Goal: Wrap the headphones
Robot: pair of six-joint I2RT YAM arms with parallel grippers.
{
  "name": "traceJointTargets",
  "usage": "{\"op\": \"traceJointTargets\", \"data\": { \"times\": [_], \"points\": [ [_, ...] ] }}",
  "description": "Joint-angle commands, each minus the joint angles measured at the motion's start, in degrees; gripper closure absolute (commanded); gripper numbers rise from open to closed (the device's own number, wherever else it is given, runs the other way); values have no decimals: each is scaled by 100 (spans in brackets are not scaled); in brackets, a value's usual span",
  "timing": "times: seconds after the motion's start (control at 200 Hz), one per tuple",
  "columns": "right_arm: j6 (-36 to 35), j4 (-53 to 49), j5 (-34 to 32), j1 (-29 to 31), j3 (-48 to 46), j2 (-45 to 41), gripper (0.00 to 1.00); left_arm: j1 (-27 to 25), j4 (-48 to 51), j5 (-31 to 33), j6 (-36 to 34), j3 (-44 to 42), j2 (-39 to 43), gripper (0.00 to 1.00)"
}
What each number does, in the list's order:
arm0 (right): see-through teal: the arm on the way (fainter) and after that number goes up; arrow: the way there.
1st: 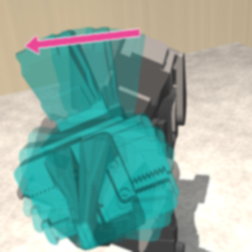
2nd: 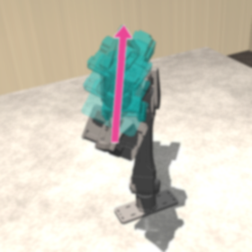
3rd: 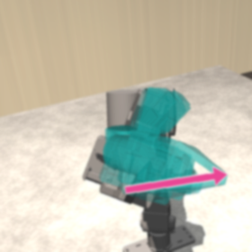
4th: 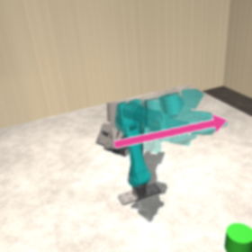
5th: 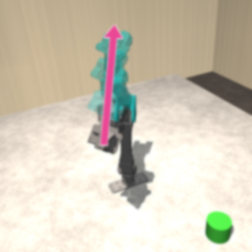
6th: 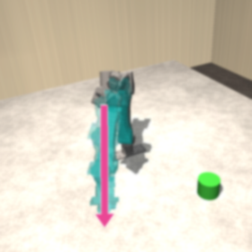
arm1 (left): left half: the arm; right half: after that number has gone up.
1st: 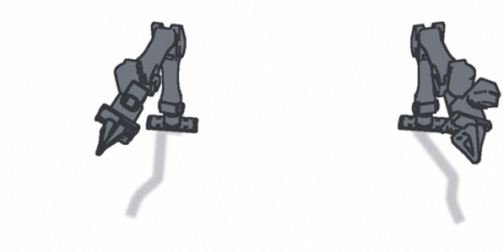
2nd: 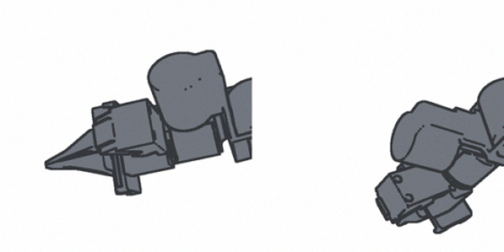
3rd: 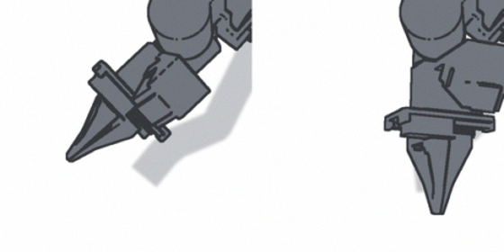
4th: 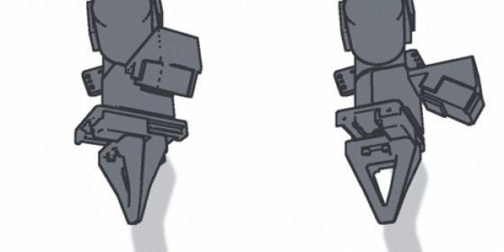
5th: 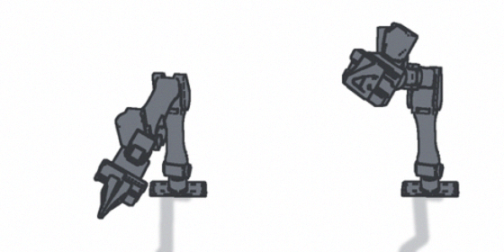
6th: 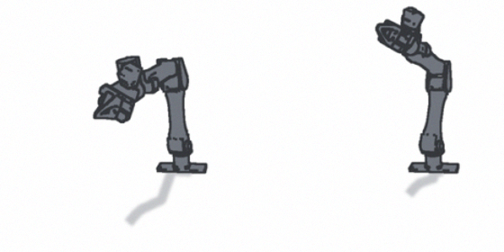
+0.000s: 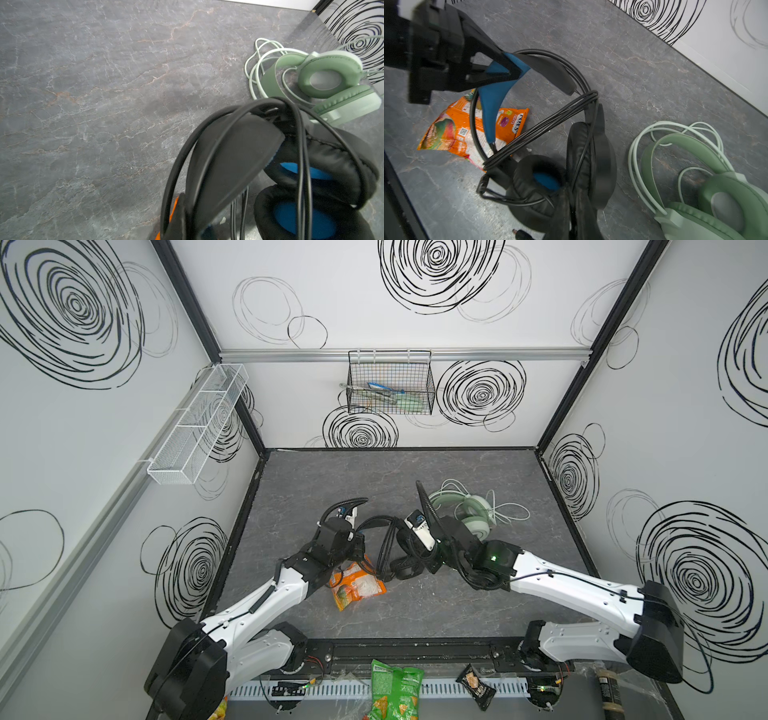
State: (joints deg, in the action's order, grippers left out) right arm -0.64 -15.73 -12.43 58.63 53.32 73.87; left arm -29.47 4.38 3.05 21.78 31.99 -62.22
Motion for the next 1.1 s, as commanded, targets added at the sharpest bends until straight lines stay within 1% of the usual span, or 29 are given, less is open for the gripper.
{"op": "traceJointTargets", "data": {
  "times": [0.0, 0.185, 0.215, 0.295, 0.425, 0.575, 0.74, 0.885, 1.096],
  "points": [
    [-245, 526, 232, -45, 273, 533, 100, 19, -703, -325, 195, -39, -5, 100],
    [-220, 419, 130, -58, 905, 1478, 100, 239, -915, -694, 246, -173, -124, 100],
    [-208, 395, 108, -65, 1010, 1610, 100, 292, -953, -753, 405, -200, -138, 100],
    [-261, 382, 116, -68, 1232, 1936, 100, 372, -990, -835, 432, -219, -184, 100],
    [-403, 465, 181, -88, 1394, 2331, 100, 461, -1051, -958, 473, -210, -272, 100],
    [-412, 274, 108, -119, 1541, 2713, 100, 536, -1082, -980, 500, -186, -358, 100],
    [-345, 242, 19, -192, 1417, 2731, 100, 639, -1115, -981, 507, -158, -474, 100],
    [-316, 281, -74, -204, 1089, 2456, 100, 713, -1111, -964, 468, -106, -579, 100],
    [-261, 325, -16, -228, 662, 2013, 100, 809, -1119, -932, 415, -78, -733, 100]
  ]
}}
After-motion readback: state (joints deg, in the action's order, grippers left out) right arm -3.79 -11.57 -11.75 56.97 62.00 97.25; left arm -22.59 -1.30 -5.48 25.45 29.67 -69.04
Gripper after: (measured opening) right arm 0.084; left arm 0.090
